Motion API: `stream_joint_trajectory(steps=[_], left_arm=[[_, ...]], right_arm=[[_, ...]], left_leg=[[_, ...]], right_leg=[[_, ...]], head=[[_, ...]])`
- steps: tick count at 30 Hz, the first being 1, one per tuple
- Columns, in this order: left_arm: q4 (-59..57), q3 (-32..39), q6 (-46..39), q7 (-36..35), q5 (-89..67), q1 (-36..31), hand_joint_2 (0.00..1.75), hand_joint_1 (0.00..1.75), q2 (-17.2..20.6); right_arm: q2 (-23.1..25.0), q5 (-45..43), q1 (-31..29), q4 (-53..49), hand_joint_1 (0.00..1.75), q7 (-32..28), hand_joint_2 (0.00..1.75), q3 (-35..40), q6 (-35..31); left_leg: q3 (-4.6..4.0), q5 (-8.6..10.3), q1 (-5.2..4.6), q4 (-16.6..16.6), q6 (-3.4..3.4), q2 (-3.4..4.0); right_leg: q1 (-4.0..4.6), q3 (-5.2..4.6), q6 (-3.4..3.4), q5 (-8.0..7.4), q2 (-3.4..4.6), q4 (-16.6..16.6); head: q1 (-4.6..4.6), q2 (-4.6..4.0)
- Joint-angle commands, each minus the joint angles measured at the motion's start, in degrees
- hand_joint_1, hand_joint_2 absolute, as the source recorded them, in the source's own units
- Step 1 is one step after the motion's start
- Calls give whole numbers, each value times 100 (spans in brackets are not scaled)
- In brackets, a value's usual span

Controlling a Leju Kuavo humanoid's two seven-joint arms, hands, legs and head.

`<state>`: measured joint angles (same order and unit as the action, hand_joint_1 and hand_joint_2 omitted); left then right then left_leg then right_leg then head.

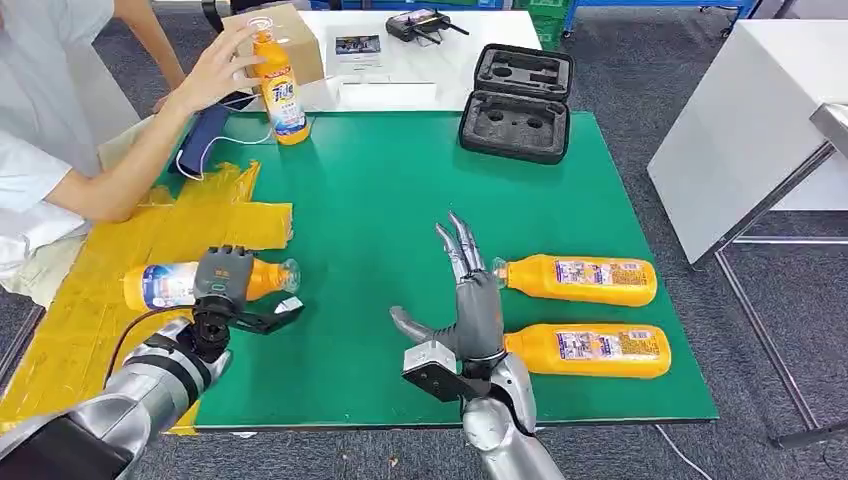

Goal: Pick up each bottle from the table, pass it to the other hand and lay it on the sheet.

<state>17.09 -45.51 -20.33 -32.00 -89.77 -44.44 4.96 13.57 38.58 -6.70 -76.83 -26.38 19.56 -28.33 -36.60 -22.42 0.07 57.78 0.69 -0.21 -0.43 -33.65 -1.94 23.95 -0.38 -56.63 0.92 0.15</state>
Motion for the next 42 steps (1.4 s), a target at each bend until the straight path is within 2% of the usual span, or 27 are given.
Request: stream_joint_trajectory(steps=[1, 7, 15, 17, 31, 32, 34, 35, 36, 38, 40, 41, 42], left_arm=[[-320, 568, 10, 423, 303, 56, 175, 0, 97], [-405, 991, 426, 706, 528, 205, 175, 0, -14], [-404, 1036, 434, 747, 557, 217, 175, 0, -21], [-362, 1354, 342, 1018, 711, 260, 175, 0, -67], [-341, 1542, 203, 1065, 620, 322, 175, 0, -93], [357, 2252, -1967, 1322, 539, 621, 175, 0, -25], [1262, 2839, -1967, 1706, 558, 980, 175, 0, -23], [2559, 3713, -1967, 2399, 441, 1481, 175, 0, -189], [3387, 4282, -1967, 2875, 330, 1808, 175, 0, -419], [4508, 5094, -1967, 3917, 472, 2219, 175, 0, -895], [5452, 6389, -1967, 5706, 883, 2443, 175, 0, -1831], [5567, 6993, -1967, 6451, 966, 2409, 175, 0, -2252], [5535, 7379, -1967, 7185, 1334, 2343, 175, 0, -2496]], right_arm=[[-190, -9, -97, 241, 0, 4, 175, 51, -26], [-198, -20, -167, 346, 0, -42, 175, 20, -8], [-199, -21, -172, 354, 0, -42, 175, 18, -2], [-199, -18, -190, 396, 0, -69, 175, 33, 25], [-180, -20, -242, 489, 0, -93, 175, 61, 51], [-187, -51, -220, 550, 0, -107, 175, 133, -43], [-203, -59, -197, 540, 0, -107, 175, 159, -70], [-220, -58, -170, 527, 0, -100, 175, 176, -90], [-233, -59, -137, 512, 0, -94, 175, 181, -111], [-249, -60, -102, 495, 0, -85, 175, 180, -144], [-265, -53, -49, 445, 0, -65, 175, 148, -185], [-272, -48, -24, 414, 0, -58, 175, 132, -186], [-272, -31, -1, 384, 0, -44, 175, 108, -191]], left_leg=[[18, -8, 4, -5, -5, 6], [33, -10, 2, -12, -6, 9], [30, -5, -3, -10, -3, 8], [33, -5, -3, -12, -3, 8], [45, -7, -2, -18, -4, 12], [39, -6, -3, -13, -3, 8], [41, -6, -3, -14, -4, 10], [37, -6, -3, -14, -4, 2], [27, -1, -6, -14, -1, -8], [19, -2, -5, -9, 1, -25], [6, -3, -6, 1, 5, -50], [0, -7, -5, 6, 9, -54], [-18, 1, -8, 4, 11, -48]], right_leg=[[4, 21, 5, 5, 8, 10], [2, 36, 7, 6, 13, 16], [-3, 31, 3, 1, 11, 11], [-3, 33, 3, 1, 11, 13], [-2, 46, 4, 2, 15, 21], [-3, 41, 3, 2, 12, 15], [-4, 44, 4, 1, 14, 16], [-3, 42, 4, 4, 6, 17], [-7, 32, 1, 3, -6, 14], [-6, 26, 0, 10, -26, 13], [-13, 18, -4, 17, -53, 11], [-11, 17, -6, 21, -56, 12], [-15, -5, -7, 13, -53, 10]], head=[[0, 0], [0, 0], [0, 0], [2, 0], [2, 0], [0, 0], [0, 0], [0, 0], [2, 0], [6, 0], [0, 0], [-2, 0], [-2, 0]])
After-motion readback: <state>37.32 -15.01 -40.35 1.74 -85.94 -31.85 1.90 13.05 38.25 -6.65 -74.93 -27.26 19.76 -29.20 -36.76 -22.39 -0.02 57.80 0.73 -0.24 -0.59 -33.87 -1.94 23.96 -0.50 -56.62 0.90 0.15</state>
